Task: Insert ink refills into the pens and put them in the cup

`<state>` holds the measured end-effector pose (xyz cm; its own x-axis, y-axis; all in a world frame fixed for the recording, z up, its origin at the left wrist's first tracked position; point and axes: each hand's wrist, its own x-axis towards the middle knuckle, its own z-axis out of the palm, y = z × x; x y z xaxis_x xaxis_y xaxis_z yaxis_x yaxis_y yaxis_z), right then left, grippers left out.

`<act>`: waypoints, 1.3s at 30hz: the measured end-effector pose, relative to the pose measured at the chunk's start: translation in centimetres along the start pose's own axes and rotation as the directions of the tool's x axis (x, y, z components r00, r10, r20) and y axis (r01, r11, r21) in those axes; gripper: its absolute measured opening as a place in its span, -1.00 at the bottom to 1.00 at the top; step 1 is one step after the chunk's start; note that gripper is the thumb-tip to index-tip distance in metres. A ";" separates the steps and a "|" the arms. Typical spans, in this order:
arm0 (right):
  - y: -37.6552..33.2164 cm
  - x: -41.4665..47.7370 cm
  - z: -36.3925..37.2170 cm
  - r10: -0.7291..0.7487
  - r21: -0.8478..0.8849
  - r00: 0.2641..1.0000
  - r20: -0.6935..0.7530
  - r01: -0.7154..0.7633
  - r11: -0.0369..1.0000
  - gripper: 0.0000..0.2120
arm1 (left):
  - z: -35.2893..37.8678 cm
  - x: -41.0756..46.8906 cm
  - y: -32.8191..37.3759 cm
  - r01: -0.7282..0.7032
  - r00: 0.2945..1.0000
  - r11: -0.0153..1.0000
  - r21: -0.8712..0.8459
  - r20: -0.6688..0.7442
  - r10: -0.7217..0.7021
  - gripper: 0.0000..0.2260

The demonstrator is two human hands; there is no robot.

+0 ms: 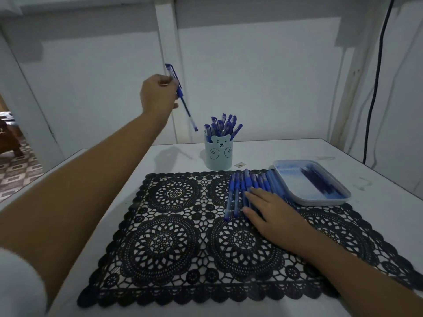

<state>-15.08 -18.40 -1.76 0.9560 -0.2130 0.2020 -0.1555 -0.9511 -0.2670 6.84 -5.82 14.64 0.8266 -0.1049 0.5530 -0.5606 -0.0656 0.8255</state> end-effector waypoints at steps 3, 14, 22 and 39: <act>0.0 0.0 0.0 0.000 0.001 1.000 0.000 0.000 1.000 -0.50 | 2.7 3.3 0.0 0.015 0.998 0.999 0.032 -0.053 -0.014 -0.90; 0.3 0.0 0.1 -0.006 0.011 1.000 0.005 0.006 1.000 -0.50 | 8.3 0.3 -3.2 0.013 0.921 0.899 0.437 0.345 -0.181 -0.91; 0.1 -0.1 -0.1 -0.005 0.016 1.000 0.013 0.004 1.000 -0.51 | 6.1 0.0 -2.2 0.220 0.749 0.869 0.444 0.493 -0.442 -0.47; 0.2 0.0 0.1 -0.009 0.064 0.999 -0.044 0.011 0.998 -0.53 | 4.9 -15.4 -6.9 -0.280 0.826 0.790 0.546 0.556 -0.091 -0.84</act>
<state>-15.09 -18.61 -1.88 0.9454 -0.2145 0.2455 -0.1283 -0.9371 -0.3246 -2.31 -8.59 -0.10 0.7061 -0.6324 0.3185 -0.7016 -0.5639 0.4357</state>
